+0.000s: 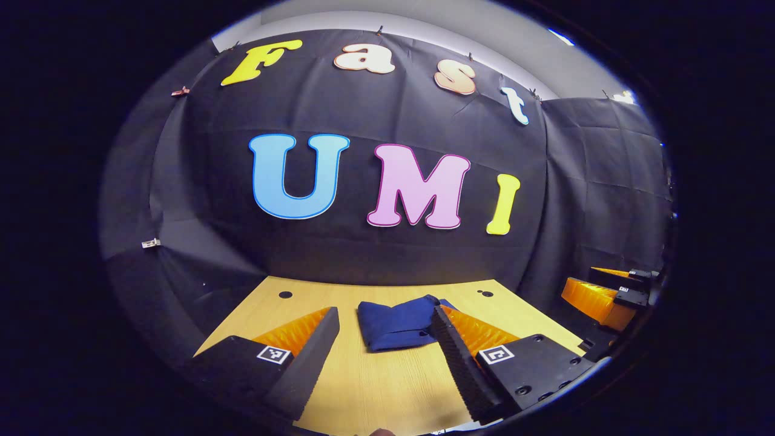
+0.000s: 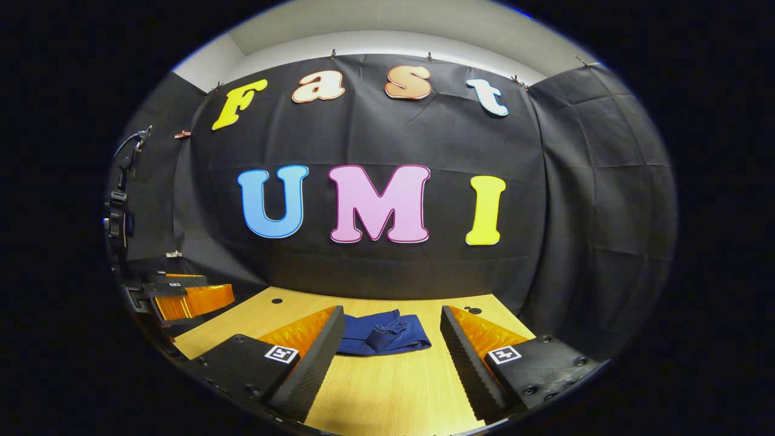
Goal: Grasp the waist and the cuffs of the jeans and fold them to make the two legs overlap; first hold the waist and fold one-third of the jeans toward the cuffs, then hold the cuffs and fold the remaining one-third in the same direction to finish folding.
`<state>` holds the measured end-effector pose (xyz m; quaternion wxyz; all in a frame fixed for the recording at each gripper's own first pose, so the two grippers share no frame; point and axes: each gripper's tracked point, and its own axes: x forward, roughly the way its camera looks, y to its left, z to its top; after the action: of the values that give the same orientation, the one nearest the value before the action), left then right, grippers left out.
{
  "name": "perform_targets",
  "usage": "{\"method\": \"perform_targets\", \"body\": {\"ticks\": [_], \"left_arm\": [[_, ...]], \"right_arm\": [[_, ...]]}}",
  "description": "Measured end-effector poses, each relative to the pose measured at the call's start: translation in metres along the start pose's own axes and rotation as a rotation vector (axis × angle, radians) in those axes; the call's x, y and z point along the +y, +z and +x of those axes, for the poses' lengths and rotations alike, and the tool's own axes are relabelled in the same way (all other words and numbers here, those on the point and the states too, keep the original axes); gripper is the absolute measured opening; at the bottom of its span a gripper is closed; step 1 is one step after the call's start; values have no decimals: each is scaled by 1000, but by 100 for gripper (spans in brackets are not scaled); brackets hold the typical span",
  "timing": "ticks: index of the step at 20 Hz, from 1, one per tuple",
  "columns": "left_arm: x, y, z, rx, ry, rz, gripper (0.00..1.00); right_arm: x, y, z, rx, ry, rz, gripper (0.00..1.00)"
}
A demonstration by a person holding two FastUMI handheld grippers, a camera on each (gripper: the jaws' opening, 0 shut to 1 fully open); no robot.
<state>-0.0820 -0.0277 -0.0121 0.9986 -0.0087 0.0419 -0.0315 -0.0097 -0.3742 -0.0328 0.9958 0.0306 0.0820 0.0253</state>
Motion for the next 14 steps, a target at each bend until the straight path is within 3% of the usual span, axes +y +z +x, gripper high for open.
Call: {"method": "perform_targets", "body": {"ticks": [14], "left_arm": [[14, -4, -4, 13, 10, -24, 97]], "right_arm": [[3, 0, -11, 4, -16, -11, 97]]}}
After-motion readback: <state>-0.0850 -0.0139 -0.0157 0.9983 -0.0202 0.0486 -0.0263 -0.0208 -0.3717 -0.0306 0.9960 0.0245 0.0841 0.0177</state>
